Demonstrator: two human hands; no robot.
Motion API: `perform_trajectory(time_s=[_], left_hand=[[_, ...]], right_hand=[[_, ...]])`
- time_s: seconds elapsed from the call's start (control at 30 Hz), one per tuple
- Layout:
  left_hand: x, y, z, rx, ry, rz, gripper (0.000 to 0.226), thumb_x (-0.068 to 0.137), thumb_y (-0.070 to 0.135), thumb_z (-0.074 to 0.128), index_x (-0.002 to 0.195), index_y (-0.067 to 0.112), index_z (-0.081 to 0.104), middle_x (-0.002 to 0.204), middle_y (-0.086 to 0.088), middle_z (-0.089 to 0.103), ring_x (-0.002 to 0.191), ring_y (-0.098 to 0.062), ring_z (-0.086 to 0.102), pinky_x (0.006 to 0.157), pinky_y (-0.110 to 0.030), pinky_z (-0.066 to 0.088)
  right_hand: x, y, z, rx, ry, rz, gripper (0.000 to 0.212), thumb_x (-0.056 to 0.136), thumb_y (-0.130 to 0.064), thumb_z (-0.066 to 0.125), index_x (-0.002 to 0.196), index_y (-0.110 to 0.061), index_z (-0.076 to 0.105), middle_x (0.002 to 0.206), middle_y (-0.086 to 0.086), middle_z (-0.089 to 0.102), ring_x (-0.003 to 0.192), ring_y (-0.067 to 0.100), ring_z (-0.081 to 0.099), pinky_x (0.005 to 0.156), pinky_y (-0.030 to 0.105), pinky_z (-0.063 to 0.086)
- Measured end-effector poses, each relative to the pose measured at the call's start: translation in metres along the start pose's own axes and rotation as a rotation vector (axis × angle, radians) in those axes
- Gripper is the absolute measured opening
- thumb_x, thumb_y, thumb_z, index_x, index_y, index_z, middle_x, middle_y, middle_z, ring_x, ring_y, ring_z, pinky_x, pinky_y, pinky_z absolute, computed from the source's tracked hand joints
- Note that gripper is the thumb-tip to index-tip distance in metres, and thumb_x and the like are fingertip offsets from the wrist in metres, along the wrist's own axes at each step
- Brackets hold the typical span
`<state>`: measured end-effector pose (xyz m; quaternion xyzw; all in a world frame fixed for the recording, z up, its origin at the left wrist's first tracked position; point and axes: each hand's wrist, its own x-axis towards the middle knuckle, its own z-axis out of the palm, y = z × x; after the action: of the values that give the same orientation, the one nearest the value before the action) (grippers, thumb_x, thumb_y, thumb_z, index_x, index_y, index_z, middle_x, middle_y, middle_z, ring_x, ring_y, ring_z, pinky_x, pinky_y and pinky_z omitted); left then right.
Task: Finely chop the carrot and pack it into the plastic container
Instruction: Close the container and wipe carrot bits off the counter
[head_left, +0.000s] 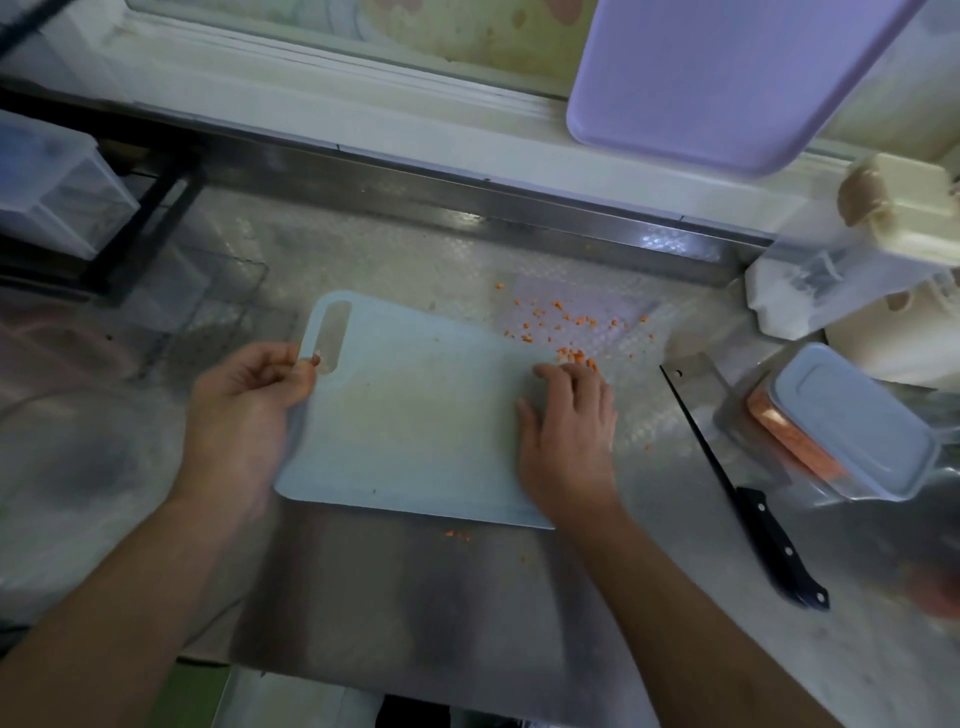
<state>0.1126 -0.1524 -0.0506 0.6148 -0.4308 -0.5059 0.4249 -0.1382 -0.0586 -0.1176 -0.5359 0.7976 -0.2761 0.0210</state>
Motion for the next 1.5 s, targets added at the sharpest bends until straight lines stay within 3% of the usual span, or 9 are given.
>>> perform_trajectory(time_s=[0.3, 0.43, 0.5, 0.7, 0.93, 1.07, 1.23, 1.4, 1.5], left_hand=[[0.005, 0.006, -0.01, -0.006, 0.072, 0.01, 0.013, 0.096, 0.004, 0.067, 0.093, 0.015, 0.074, 0.083, 0.002, 0.069, 0.072, -0.01, 0.061, 0.077, -0.033, 0.049], [0.01, 0.007, -0.019, -0.024, 0.084, 0.025, 0.017, 0.095, 0.004, 0.067, 0.091, 0.019, 0.074, 0.074, 0.01, 0.069, 0.071, -0.01, 0.061, 0.077, -0.032, 0.049], [0.011, 0.006, -0.022, -0.028, 0.074, 0.025, 0.018, 0.095, 0.004, 0.067, 0.09, 0.02, 0.076, 0.076, 0.008, 0.07, 0.076, -0.016, 0.061, 0.08, -0.037, 0.048], [0.014, -0.002, -0.028, -0.02, 0.069, 0.024, 0.017, 0.094, 0.006, 0.068, 0.092, 0.02, 0.076, 0.079, 0.005, 0.07, 0.081, -0.021, 0.061, 0.083, -0.041, 0.048], [0.018, -0.006, -0.037, -0.037, 0.1, -0.007, 0.011, 0.095, 0.009, 0.068, 0.1, 0.014, 0.076, 0.091, -0.001, 0.073, 0.087, -0.026, 0.065, 0.087, -0.049, 0.052], [0.023, -0.004, -0.046, -0.069, 0.122, -0.009, 0.012, 0.095, 0.008, 0.068, 0.096, 0.018, 0.075, 0.094, -0.001, 0.073, 0.091, -0.028, 0.065, 0.093, -0.053, 0.054], [0.044, -0.012, -0.079, -0.112, 0.184, -0.068, 0.017, 0.097, 0.017, 0.066, 0.086, 0.026, 0.074, 0.104, 0.001, 0.075, 0.099, -0.029, 0.069, 0.093, -0.058, 0.058], [0.051, -0.028, -0.092, -0.175, 0.209, -0.153, 0.022, 0.105, 0.017, 0.057, 0.088, 0.026, 0.068, 0.09, 0.011, 0.074, 0.087, -0.017, 0.07, 0.07, -0.038, 0.061], [0.054, -0.036, -0.099, -0.242, 0.188, -0.177, 0.023, 0.106, 0.02, 0.055, 0.086, 0.027, 0.065, 0.087, 0.014, 0.074, 0.085, -0.013, 0.069, 0.063, -0.034, 0.063]], right_hand=[[0.005, 0.02, -0.026, 0.229, 0.066, 0.067, 0.014, 0.095, -0.014, 0.056, 0.105, -0.013, 0.065, 0.104, 0.002, 0.057, 0.097, 0.028, 0.056, 0.088, 0.048, 0.05], [-0.009, -0.003, -0.032, 0.39, -0.146, 0.147, 0.052, 0.088, -0.046, 0.068, 0.128, -0.017, 0.051, 0.12, -0.005, 0.046, 0.102, 0.011, 0.053, 0.092, 0.02, 0.045], [-0.008, -0.006, -0.029, 0.425, -0.177, 0.221, 0.058, 0.085, -0.042, 0.077, 0.13, -0.019, 0.049, 0.117, -0.006, 0.048, 0.094, 0.003, 0.053, 0.083, 0.009, 0.042], [-0.002, 0.004, -0.036, 0.471, -0.08, 0.503, 0.013, 0.095, -0.015, 0.062, 0.095, -0.026, 0.069, 0.074, -0.007, 0.071, 0.067, 0.009, 0.067, 0.076, 0.041, 0.058], [0.003, -0.01, -0.041, 0.49, -0.136, 0.394, 0.006, 0.09, -0.032, 0.072, 0.094, -0.028, 0.07, 0.081, -0.011, 0.069, 0.071, 0.005, 0.064, 0.068, 0.022, 0.053], [0.0, -0.005, -0.042, 0.48, -0.092, 0.489, 0.017, 0.092, -0.014, 0.063, 0.093, -0.028, 0.073, 0.074, -0.01, 0.071, 0.074, 0.006, 0.067, 0.078, 0.032, 0.057], [-0.032, -0.022, -0.031, 0.218, -0.089, -0.03, 0.018, 0.093, -0.016, 0.062, 0.109, -0.013, 0.071, 0.11, 0.003, 0.067, 0.104, 0.026, 0.057, 0.097, 0.034, 0.046], [-0.064, -0.054, -0.014, -0.089, -0.432, -0.267, 0.085, 0.086, -0.07, 0.051, 0.147, -0.012, 0.045, 0.151, 0.008, 0.041, 0.139, 0.034, 0.035, 0.118, 0.049, 0.028], [-0.063, -0.048, -0.006, -0.134, -0.393, -0.343, 0.072, 0.094, -0.062, 0.049, 0.144, -0.01, 0.049, 0.147, 0.012, 0.045, 0.133, 0.038, 0.041, 0.115, 0.05, 0.031]])
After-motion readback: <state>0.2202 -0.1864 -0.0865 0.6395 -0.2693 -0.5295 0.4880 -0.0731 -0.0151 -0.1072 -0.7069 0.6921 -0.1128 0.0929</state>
